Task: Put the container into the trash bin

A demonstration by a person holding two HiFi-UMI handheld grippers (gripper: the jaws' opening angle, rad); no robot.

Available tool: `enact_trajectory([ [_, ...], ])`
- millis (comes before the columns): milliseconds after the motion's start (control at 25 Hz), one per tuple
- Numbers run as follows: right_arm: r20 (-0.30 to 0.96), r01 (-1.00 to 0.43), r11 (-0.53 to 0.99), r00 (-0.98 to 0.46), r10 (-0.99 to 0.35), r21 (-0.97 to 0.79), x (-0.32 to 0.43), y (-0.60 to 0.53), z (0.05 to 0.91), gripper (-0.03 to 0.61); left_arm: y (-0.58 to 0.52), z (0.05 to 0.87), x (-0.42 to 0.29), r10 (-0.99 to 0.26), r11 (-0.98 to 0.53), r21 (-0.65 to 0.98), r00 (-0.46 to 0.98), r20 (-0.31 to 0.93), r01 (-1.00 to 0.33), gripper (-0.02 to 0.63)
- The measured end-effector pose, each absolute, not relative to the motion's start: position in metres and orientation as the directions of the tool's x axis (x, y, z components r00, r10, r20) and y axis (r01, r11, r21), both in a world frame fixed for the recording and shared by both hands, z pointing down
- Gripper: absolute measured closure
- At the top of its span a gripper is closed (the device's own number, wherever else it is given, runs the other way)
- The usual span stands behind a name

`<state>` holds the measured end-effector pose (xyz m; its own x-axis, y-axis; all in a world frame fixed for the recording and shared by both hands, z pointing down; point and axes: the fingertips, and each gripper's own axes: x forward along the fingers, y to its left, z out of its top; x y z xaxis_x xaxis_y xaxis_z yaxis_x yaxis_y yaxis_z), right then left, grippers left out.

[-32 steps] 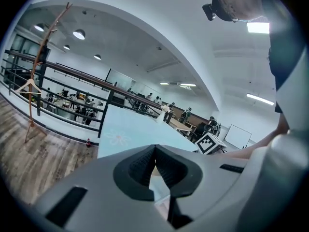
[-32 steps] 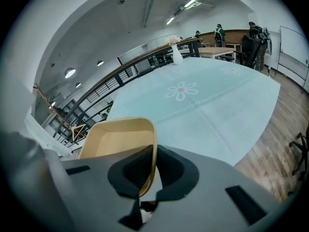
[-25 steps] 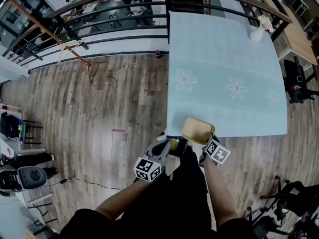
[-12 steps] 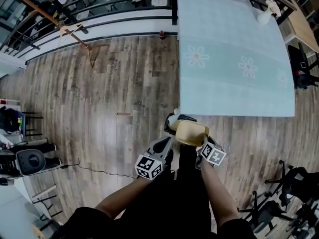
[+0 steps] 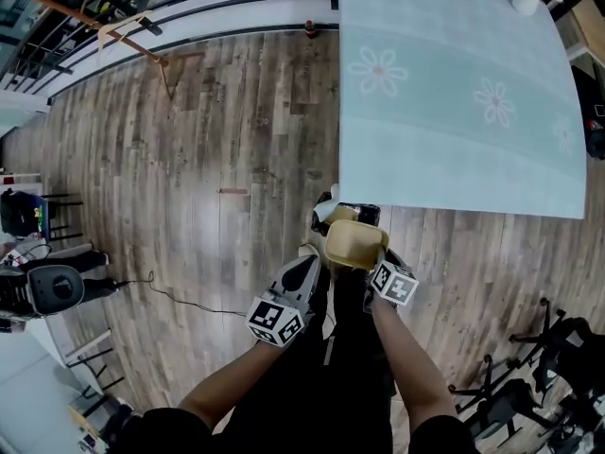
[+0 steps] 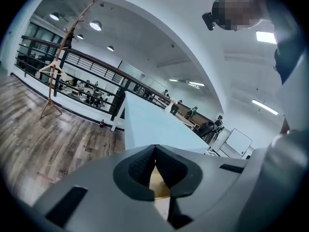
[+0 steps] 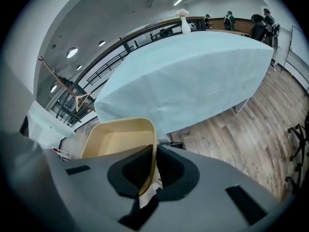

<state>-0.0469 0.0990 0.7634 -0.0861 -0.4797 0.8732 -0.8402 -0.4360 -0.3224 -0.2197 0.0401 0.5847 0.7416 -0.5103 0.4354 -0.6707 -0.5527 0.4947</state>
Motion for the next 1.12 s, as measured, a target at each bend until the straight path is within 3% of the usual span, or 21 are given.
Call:
enact_trajectory([
  [400, 0.872, -0.830, -0.446, -0.094, -0.480, -0.335, -0.049, 0.092, 0.840, 0.537, 0.051, 0.615, -0.187, -0.507, -0.479, 0.557, 0.732, 0.455, -0.678, 0.603],
  [680, 0.886, -0.797, -0.482, -0.137, -0.444, -0.365, -0.057, 0.087, 0.906, 0.537, 0.072, 0.641, -0.175, -0.430, -0.558, 0.522, 0.763, 0.483, -0.645, 0.603],
  [1120, 0.901, -0.785, -0.501, -0.158, -0.405, -0.363, -0.064, 0.083, 0.988, 0.537, 0.089, 0.692, -0.196, -0.393, -0.554, 0.476, 0.719, 0.573, -0.683, 0.603],
])
